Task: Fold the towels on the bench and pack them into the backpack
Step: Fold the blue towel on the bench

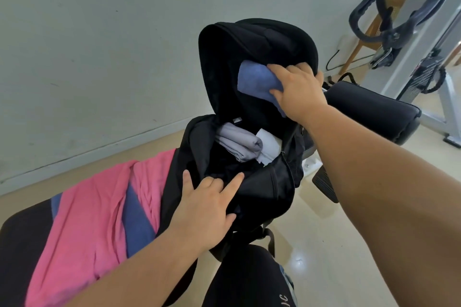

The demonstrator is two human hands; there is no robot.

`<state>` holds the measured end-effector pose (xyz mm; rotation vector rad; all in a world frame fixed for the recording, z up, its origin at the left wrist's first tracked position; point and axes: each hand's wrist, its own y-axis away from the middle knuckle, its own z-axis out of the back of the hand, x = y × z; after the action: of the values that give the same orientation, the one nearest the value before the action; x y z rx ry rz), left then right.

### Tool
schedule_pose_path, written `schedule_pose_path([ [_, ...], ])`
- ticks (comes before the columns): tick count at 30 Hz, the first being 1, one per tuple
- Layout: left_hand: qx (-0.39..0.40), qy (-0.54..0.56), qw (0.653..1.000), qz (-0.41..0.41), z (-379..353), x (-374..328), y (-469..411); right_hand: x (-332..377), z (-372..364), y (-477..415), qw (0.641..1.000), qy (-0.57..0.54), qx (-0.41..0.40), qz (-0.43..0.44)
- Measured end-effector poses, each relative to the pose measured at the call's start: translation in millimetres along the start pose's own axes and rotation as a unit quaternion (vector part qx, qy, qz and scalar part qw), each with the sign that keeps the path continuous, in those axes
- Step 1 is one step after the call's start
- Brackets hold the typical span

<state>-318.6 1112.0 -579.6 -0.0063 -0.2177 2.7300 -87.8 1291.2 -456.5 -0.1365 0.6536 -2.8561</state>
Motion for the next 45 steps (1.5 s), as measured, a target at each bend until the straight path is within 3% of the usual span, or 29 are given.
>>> schedule_pose_path([
  [10, -0.088, 0.016, 0.995, -0.039, -17, -30, 1, 15, 19, 60, 0.999, -0.013, 0.015, 0.049],
  [15, -0.114, 0.017, 0.992, -0.041, -19, -34, -3, 35, 21, 102, 0.976, 0.192, 0.006, 0.105],
  [18, -0.122, 0.031, 0.991, -0.048, -14, -34, -3, 55, 15, 118, 0.968, 0.197, 0.028, 0.150],
  [21, -0.126, 0.050, 0.988, -0.067, -11, -27, 2, 70, 0, 118, 0.992, -0.024, 0.114, 0.056],
  [23, -0.125, 0.052, 0.987, -0.081, -9, -19, 6, 65, -17, 113, 0.972, -0.156, 0.173, -0.022],
  [25, -0.115, 0.042, 0.987, -0.099, -10, -12, 9, 59, -35, 110, 0.958, -0.191, 0.208, -0.055],
  [30, -0.098, 0.026, 0.986, -0.129, -9, 0, 13, 57, -69, 104, 0.939, -0.144, 0.285, -0.127],
  [32, -0.093, 0.028, 0.987, -0.129, -8, 4, 13, 61, -68, 100, 0.950, -0.033, 0.296, -0.089],
  [34, -0.088, 0.030, 0.987, -0.128, -8, 8, 14, 70, -63, 98, 0.969, 0.042, 0.243, -0.016],
  [37, -0.084, 0.034, 0.988, -0.127, -7, 10, 13, 83, -65, 94, 0.975, 0.025, 0.218, 0.031],
  [41, -0.076, 0.031, 0.988, -0.127, -4, 15, 11, 92, -86, 84, 0.946, 0.031, 0.320, -0.044],
  [45, -0.064, 0.027, 0.989, -0.134, -5, 21, 13, 92, -90, 78, 0.952, -0.021, 0.296, -0.069],
])
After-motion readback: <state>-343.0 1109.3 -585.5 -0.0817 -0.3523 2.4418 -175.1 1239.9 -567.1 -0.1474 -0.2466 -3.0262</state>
